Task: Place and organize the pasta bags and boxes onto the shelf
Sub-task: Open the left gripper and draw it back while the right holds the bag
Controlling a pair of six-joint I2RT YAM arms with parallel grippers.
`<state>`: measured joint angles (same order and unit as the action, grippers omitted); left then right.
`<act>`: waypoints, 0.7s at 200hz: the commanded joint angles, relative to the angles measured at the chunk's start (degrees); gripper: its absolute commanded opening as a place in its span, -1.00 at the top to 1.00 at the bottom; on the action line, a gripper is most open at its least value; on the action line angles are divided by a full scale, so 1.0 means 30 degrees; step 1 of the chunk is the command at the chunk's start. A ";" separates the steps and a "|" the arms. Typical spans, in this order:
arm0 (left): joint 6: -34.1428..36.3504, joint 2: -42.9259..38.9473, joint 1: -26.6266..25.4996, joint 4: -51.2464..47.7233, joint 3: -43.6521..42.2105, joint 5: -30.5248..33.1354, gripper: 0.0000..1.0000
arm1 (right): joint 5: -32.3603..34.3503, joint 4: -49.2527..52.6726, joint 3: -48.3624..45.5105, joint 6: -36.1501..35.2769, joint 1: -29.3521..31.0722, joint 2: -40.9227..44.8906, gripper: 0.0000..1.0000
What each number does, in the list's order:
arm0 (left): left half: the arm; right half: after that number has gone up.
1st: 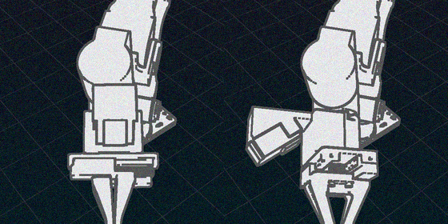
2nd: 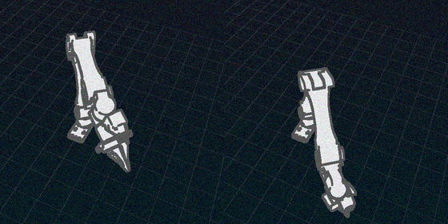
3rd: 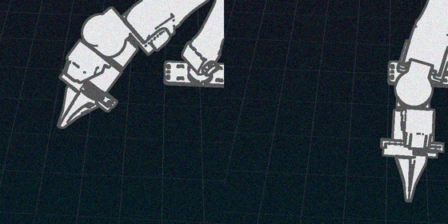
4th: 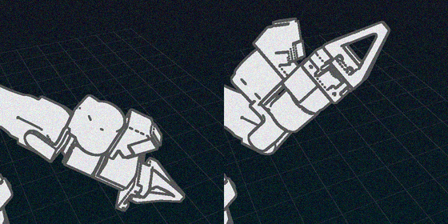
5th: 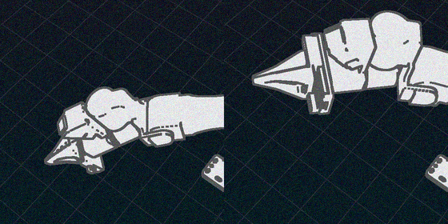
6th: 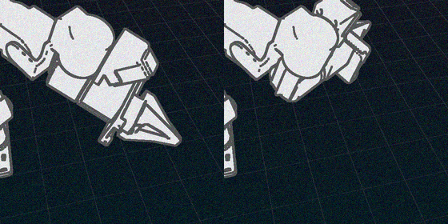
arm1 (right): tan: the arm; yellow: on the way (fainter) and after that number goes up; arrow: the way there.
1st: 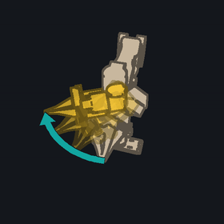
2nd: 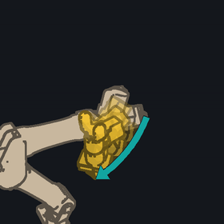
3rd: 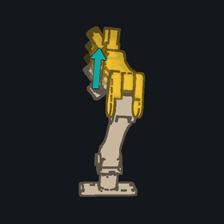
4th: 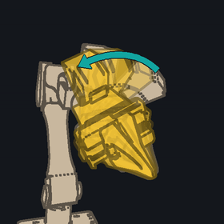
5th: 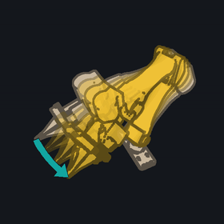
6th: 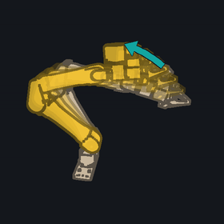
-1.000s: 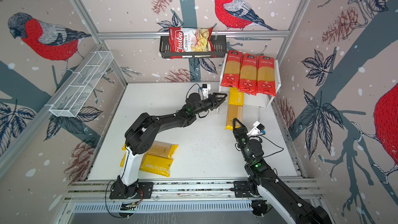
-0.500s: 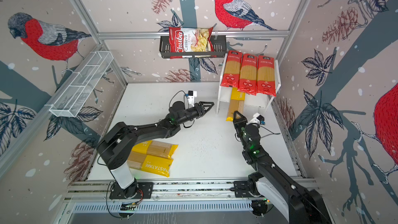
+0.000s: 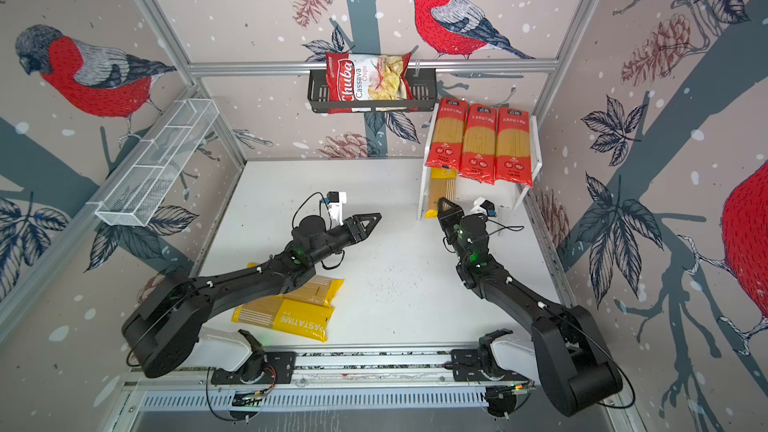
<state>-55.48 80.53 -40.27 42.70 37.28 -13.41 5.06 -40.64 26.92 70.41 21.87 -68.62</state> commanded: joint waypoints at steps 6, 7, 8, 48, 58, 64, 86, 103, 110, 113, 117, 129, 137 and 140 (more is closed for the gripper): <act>0.0687 -0.0550 0.0057 -0.0253 -0.0492 0.0450 -0.06 | -0.0922 -0.2312 0.0135 -0.0326 0.0016 0.0304 0.17; 0.0699 -0.0587 0.0046 -0.0270 -0.0512 0.0468 -0.06 | -0.0953 -0.2278 0.0122 -0.0311 0.0026 0.0339 0.15; 0.0720 -0.0620 0.0041 -0.0279 -0.0521 0.0491 -0.06 | -0.0968 -0.2217 0.0116 -0.0304 0.0030 0.0371 0.14; 0.1454 -0.1781 0.0053 -0.1413 -0.0981 0.1154 -0.06 | -0.2189 -0.1116 -0.1389 0.0674 0.0010 0.2085 -0.05; 0.1548 -0.1933 0.0047 -0.1596 -0.0999 0.1160 -0.06 | -0.2384 -0.0863 -0.1628 0.0785 0.0045 0.2467 -0.06; 0.1567 -0.1982 0.0035 -0.1655 -0.1017 0.1173 -0.06 | -0.2390 -0.0609 -0.1724 0.0796 0.0057 0.2658 -0.06; 0.1477 -0.1920 0.0058 -0.1311 -0.1162 0.1120 -0.06 | -0.2216 -0.0376 -0.1930 0.0694 0.0008 0.2924 0.06; 0.1328 -0.1796 0.0039 -0.1057 -0.1234 0.0984 -0.06 | -0.2243 -0.0711 -0.1800 0.0615 -0.0016 0.2644 0.32; 0.1301 -0.1783 0.0042 -0.1076 -0.1241 0.0977 -0.06 | -0.2269 -0.0732 -0.1646 0.0490 0.0002 0.2468 0.43; 0.1298 -0.1794 0.0058 -0.1056 -0.1308 0.0983 -0.06 | -0.2232 -0.0729 -0.1578 0.0406 0.0005 0.2371 0.48; 0.1312 -0.1817 0.0044 -0.1073 -0.1321 0.0983 -0.07 | -0.2175 -0.0724 -0.1442 0.0304 -0.0020 0.2276 0.54; 0.1341 -0.1925 0.0043 -0.1075 -0.1394 0.1037 -0.06 | -0.2000 -0.0634 -0.1016 -0.0142 -0.0216 0.1916 0.66; 0.1333 -0.1993 0.0046 -0.1078 -0.1439 0.1044 -0.06 | -0.1922 -0.0629 -0.0729 -0.0414 -0.0432 0.1594 0.71; 0.1342 -0.2021 0.0037 -0.1093 -0.1465 0.1090 -0.06 | -0.1943 -0.0639 -0.0618 -0.0495 -0.0540 0.1456 0.72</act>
<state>-52.14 75.05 -40.23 38.39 33.26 -10.46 -0.89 -39.31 22.70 71.85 21.47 -62.50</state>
